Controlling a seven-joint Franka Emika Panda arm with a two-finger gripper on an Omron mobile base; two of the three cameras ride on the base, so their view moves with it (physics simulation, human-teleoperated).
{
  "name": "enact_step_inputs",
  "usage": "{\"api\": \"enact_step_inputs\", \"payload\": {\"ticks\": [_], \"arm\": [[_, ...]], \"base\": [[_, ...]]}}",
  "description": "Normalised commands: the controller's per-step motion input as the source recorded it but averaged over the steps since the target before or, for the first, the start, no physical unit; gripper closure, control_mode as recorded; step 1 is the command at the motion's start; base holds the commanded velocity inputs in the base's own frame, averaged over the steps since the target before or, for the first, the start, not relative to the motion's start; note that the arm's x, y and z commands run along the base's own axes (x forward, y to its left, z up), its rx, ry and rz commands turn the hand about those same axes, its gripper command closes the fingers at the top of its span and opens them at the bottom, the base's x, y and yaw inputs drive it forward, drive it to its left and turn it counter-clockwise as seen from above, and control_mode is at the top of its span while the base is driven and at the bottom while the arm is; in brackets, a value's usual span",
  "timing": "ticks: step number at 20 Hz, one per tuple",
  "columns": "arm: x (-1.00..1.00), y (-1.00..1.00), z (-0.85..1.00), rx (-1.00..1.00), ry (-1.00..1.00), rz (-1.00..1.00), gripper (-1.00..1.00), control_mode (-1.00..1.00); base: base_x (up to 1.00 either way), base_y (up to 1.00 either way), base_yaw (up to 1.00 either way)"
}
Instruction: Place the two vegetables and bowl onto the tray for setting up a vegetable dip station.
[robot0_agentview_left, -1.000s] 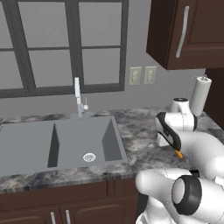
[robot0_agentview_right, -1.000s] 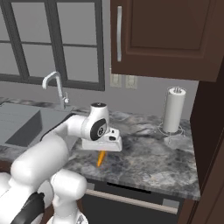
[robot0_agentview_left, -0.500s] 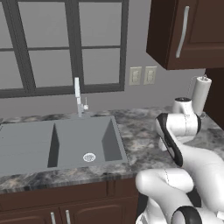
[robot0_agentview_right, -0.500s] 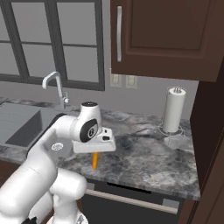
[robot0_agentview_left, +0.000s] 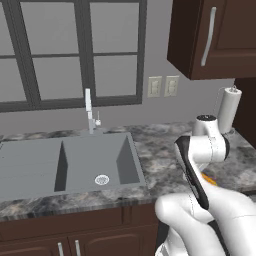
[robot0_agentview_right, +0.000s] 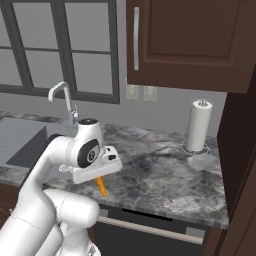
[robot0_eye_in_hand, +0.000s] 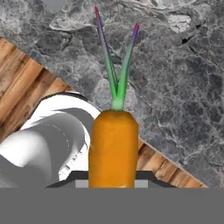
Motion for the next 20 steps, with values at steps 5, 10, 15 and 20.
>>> {"api": "enact_step_inputs", "payload": {"ticks": [5,10,15,20], "arm": [[-0.16,0.22,0.08,0.00,0.00,0.28,1.00,-1.00],[-0.07,0.21,0.05,0.00,0.00,0.27,1.00,-1.00],[-0.03,0.15,0.02,0.00,0.00,0.19,1.00,-1.00],[0.00,0.00,0.00,0.00,0.00,0.00,1.00,-1.00]], "base": [[0.00,0.00,0.00],[0.00,0.00,0.00],[0.00,0.00,0.00],[0.00,0.00,0.00]]}}
